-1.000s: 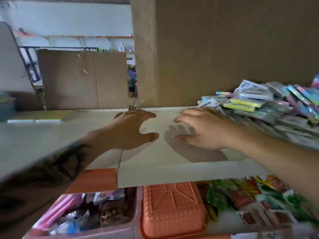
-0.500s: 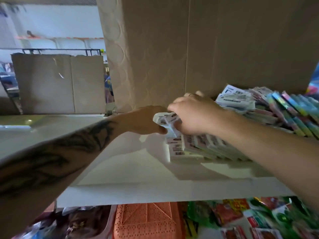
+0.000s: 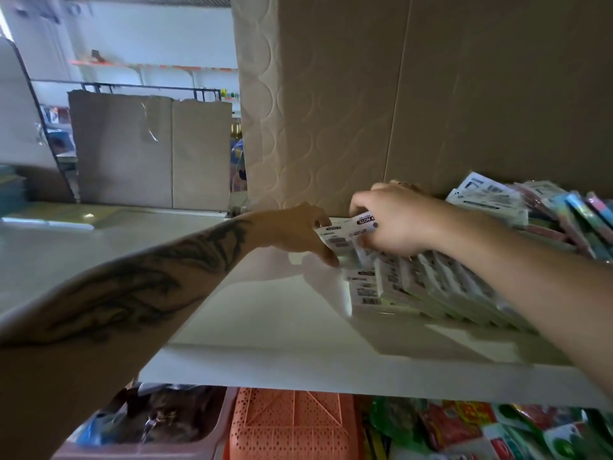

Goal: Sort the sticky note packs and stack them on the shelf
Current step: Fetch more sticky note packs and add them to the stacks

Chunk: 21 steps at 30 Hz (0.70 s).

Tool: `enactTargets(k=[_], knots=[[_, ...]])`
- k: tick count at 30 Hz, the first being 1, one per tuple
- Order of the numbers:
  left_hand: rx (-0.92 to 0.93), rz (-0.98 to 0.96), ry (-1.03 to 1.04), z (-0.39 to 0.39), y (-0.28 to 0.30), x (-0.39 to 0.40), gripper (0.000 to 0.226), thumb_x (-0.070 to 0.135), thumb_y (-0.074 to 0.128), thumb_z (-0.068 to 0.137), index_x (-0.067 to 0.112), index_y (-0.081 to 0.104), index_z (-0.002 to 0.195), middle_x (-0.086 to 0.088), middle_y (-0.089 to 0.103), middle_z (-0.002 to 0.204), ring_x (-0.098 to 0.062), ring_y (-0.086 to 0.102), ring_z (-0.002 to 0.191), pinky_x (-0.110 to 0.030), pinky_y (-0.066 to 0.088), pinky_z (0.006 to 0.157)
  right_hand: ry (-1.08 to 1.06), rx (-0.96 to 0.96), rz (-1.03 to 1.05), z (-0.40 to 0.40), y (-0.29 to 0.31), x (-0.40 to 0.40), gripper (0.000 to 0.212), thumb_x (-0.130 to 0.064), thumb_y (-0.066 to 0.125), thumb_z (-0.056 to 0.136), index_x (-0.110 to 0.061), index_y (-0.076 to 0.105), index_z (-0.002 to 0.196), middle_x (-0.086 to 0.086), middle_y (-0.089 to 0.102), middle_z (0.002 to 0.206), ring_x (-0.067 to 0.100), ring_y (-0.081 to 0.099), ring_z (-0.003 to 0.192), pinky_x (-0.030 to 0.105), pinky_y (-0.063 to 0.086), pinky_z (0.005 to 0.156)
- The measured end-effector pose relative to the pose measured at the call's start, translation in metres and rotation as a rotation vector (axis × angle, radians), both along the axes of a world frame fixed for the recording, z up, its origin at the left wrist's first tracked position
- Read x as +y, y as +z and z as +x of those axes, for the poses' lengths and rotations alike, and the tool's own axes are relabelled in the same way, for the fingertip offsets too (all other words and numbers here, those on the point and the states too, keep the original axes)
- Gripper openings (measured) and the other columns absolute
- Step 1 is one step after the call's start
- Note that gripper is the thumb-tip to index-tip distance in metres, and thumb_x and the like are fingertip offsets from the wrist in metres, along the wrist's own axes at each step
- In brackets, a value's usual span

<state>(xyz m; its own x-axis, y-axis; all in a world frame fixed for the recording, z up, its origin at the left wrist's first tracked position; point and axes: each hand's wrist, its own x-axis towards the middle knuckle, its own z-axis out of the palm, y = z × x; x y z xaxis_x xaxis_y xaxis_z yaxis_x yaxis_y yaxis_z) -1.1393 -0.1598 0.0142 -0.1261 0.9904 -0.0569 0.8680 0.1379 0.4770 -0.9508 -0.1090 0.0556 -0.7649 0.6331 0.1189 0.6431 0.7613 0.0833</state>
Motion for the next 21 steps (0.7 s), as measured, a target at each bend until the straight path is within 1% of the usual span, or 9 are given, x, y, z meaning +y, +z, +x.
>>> enactTargets(k=[2, 4, 7, 9, 11, 12, 16, 19, 21], knots=[[-0.022, 0.001, 0.006, -0.005, -0.001, -0.006, 0.065, 0.029, 0.087, 0.079, 0.019, 0.054, 0.135, 0.005, 0.054, 0.128, -0.017, 0.051, 0.114, -0.019, 0.042, 0.080, 0.049, 0.052, -0.012, -0.002, 0.003, -0.003, 0.020, -0.032, 0.068, 0.087, -0.039, 0.057, 0.103, -0.012, 0.051, 0.098, 0.019, 0.050, 0.105, 0.039, 0.043, 0.093], [-0.028, 0.033, 0.024, -0.014, 0.002, -0.017, 0.070, 0.024, 0.089, 0.075, 0.019, 0.052, 0.134, 0.002, 0.055, 0.129, -0.018, 0.053, 0.115, -0.022, 0.045, 0.083, 0.079, 0.108, -0.059, -0.007, 0.007, -0.008, 0.018, -0.026, 0.068, 0.087, -0.038, 0.057, 0.095, -0.011, 0.057, 0.099, 0.017, 0.056, 0.095, 0.040, 0.049, 0.086], [0.021, 0.064, 0.027, -0.037, 0.008, -0.042, 0.071, 0.024, 0.090, 0.073, 0.021, 0.052, 0.133, 0.004, 0.057, 0.125, -0.016, 0.055, 0.110, -0.018, 0.045, 0.080, 0.124, 0.132, -0.113, -0.022, 0.010, -0.022, 0.022, -0.017, 0.069, 0.090, -0.035, 0.061, 0.100, -0.005, 0.065, 0.100, 0.018, 0.062, 0.089, 0.042, 0.055, 0.081], [0.054, 0.074, 0.055, -0.058, 0.010, -0.063, 0.071, 0.026, 0.091, 0.073, 0.021, 0.054, 0.133, 0.004, 0.059, 0.125, -0.016, 0.055, 0.110, -0.021, 0.046, 0.083, 0.178, 0.149, -0.125, -0.038, 0.012, -0.036, 0.021, -0.013, 0.068, 0.091, -0.031, 0.063, 0.101, -0.004, 0.068, 0.095, 0.017, 0.064, 0.085, 0.040, 0.055, 0.077], [0.055, 0.089, 0.099, -0.084, 0.011, -0.091, 0.075, 0.026, 0.091, 0.072, 0.021, 0.054, 0.136, 0.005, 0.057, 0.127, -0.018, 0.054, 0.113, -0.026, 0.047, 0.085, 0.229, 0.178, -0.135, -0.058, 0.014, -0.050, 0.018, -0.014, 0.069, 0.092, -0.030, 0.063, 0.099, -0.006, 0.070, 0.091, 0.014, 0.065, 0.079, 0.037, 0.054, 0.071], [0.048, 0.090, 0.124, -0.097, 0.010, -0.106, 0.077, 0.026, 0.091, 0.071, 0.021, 0.053, 0.138, 0.006, 0.056, 0.129, -0.018, 0.053, 0.115, -0.026, 0.045, 0.084, 0.252, 0.189, -0.143, -0.069, 0.014, -0.059, 0.018, -0.016, 0.070, 0.092, -0.030, 0.063, 0.099, -0.007, 0.070, 0.091, 0.013, 0.066, 0.079, 0.035, 0.054, 0.070], [0.017, 0.111, 0.212, -0.152, 0.005, -0.171, 0.081, 0.024, 0.093, 0.070, 0.023, 0.052, 0.139, 0.006, 0.056, 0.129, -0.018, 0.052, 0.120, -0.024, 0.042, 0.081, 0.347, 0.208, -0.178, -0.121, 0.015, -0.094, 0.016, -0.021, 0.073, 0.092, -0.030, 0.064, 0.101, -0.009, 0.069, 0.094, 0.013, 0.065, 0.084, 0.034, 0.054, 0.074], [-0.008, 0.118, 0.267, -0.194, 0.000, -0.216, 0.078, 0.018, 0.092, 0.070, 0.023, 0.053, 0.138, 0.009, 0.057, 0.124, -0.015, 0.051, 0.119, -0.014, 0.040, 0.080, 0.394, 0.208, -0.258, -0.167, 0.012, -0.121, 0.017, -0.023, 0.075, 0.091, -0.033, 0.065, 0.100, -0.007, 0.072, 0.093, 0.014, 0.068, 0.085, 0.041, 0.057, 0.079], [-0.003, 0.111, 0.296, -0.224, -0.002, -0.245, 0.077, 0.019, 0.092, 0.071, 0.025, 0.053, 0.137, 0.011, 0.057, 0.122, -0.015, 0.050, 0.120, -0.021, 0.044, 0.087, 0.405, 0.194, -0.304, -0.200, 0.009, -0.139, 0.018, -0.024, 0.076, 0.089, -0.036, 0.066, 0.098, -0.010, 0.071, 0.094, 0.012, 0.068, 0.086, 0.042, 0.058, 0.082]])
